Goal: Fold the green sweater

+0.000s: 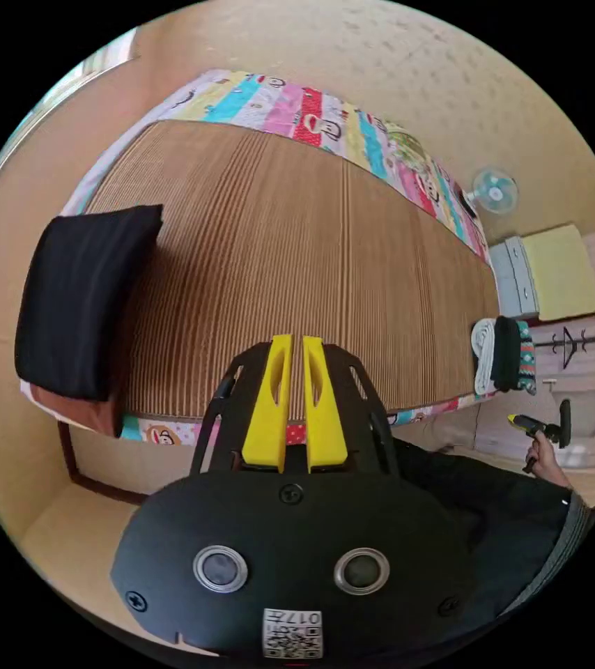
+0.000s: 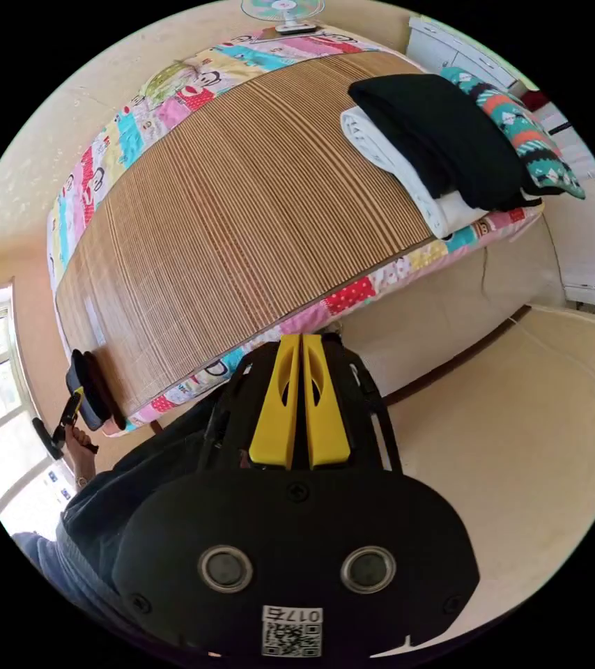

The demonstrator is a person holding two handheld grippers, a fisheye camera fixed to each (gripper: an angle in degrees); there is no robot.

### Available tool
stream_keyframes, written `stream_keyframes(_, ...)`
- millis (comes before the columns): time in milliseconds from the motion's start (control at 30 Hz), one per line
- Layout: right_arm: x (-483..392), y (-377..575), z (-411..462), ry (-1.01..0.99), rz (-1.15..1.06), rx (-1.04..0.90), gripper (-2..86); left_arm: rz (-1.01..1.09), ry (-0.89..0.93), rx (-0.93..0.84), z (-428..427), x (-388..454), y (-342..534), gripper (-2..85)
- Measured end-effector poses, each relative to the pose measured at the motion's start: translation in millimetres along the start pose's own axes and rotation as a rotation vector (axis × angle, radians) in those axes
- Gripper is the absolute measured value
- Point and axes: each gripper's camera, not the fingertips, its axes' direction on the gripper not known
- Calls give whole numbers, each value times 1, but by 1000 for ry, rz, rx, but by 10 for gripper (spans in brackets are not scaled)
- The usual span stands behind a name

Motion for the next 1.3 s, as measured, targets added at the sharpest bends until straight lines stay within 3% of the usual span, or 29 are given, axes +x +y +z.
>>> stream_keyframes(67, 7, 18, -12, 76, 21, 24, 4, 260, 15, -6, 29, 94, 1, 13)
stream_keyframes(167, 26, 46, -47, 100, 76, 140, 6, 478, -1, 40, 49, 196, 19, -1)
stream_keyframes(300, 78, 82, -102, -32, 228, 369, 16, 595, 41, 91, 66, 290, 48, -7)
stream_keyframes(467, 148, 99, -132, -142, 315, 479, 40, 657, 77, 67, 112, 393, 88, -6)
stream_keyframes(667, 242, 83, -147, -299, 410, 498, 72, 586, 28, 42, 164, 469, 110, 19)
stream_keyframes(900, 339, 0, -236, -285, 337, 604, 111, 471, -37, 14, 218, 546, 119, 40)
stream_keyframes(1167, 424, -133, -290, -85, 250, 484, 140, 342, -94, -28, 273, 626, 132, 47)
stream_keyframes(1300, 446, -160, -273, -136, 235, 403, 149, 340, -144, -74, 295, 649, 129, 48)
